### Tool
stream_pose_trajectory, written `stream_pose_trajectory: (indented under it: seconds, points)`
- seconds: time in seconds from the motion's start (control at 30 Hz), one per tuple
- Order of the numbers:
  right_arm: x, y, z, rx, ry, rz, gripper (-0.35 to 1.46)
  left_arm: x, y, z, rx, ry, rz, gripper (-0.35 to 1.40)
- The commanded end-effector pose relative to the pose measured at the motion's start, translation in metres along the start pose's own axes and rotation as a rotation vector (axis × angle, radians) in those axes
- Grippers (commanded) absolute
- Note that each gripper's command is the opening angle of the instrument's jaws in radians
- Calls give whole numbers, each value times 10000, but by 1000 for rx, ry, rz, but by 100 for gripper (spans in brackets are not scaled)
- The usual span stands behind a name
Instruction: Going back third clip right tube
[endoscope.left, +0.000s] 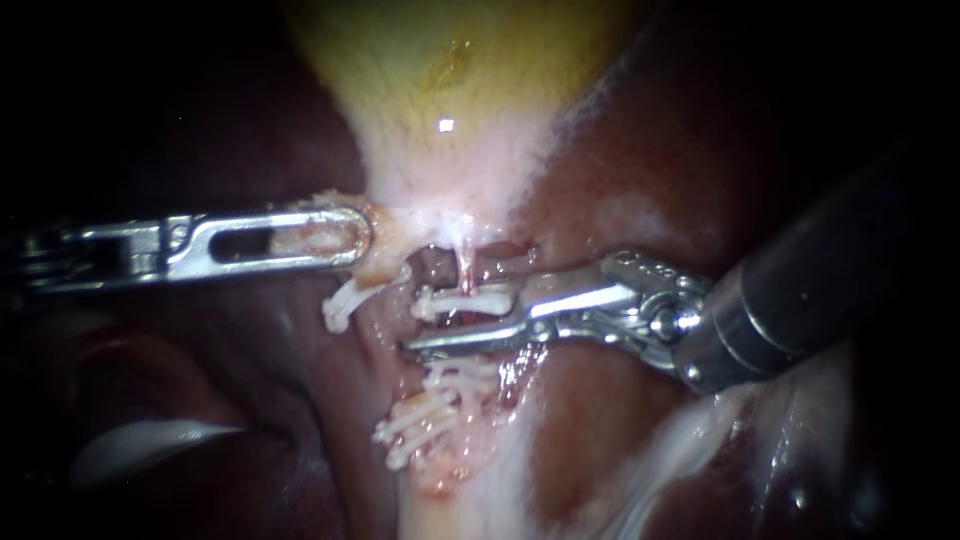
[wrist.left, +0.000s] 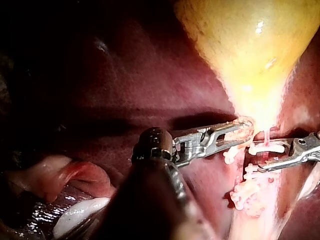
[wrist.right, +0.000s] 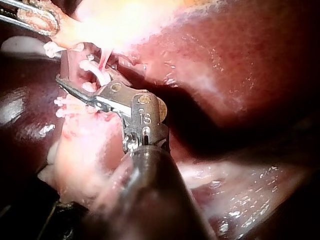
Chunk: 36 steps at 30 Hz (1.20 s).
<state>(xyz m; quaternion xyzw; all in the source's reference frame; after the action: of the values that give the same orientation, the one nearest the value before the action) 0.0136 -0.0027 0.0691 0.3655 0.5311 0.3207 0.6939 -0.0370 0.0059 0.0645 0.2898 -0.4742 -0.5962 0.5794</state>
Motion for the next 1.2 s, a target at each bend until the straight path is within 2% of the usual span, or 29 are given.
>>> stream_pose_trajectory:
  seconds: [0.03,0.23,0.43,0.67,0.8,1.0,1.2]
  points:
    - [-2,2,0,-6,4,-12,50,0,0,0,0,-1,0,-35]
    - [-9,12,-8,-30,1,-70,50,0,-1,0,0,-1,0,-35]
    - [-9,12,-25,-32,-4,-155,50,1,-2,-1,-1,-1,0,-35]
    - [2,-3,-65,-3,-20,-357,50,1,-2,-2,0,-1,0,-35]
    - [13,-19,-96,16,-49,-460,50,1,-1,-3,0,0,0,-35]
    - [25,-37,-129,25,-60,-532,50,1,-1,-3,0,0,0,-35]
    - [25,-42,-139,32,-65,-566,50,1,-1,-3,0,0,0,-35]
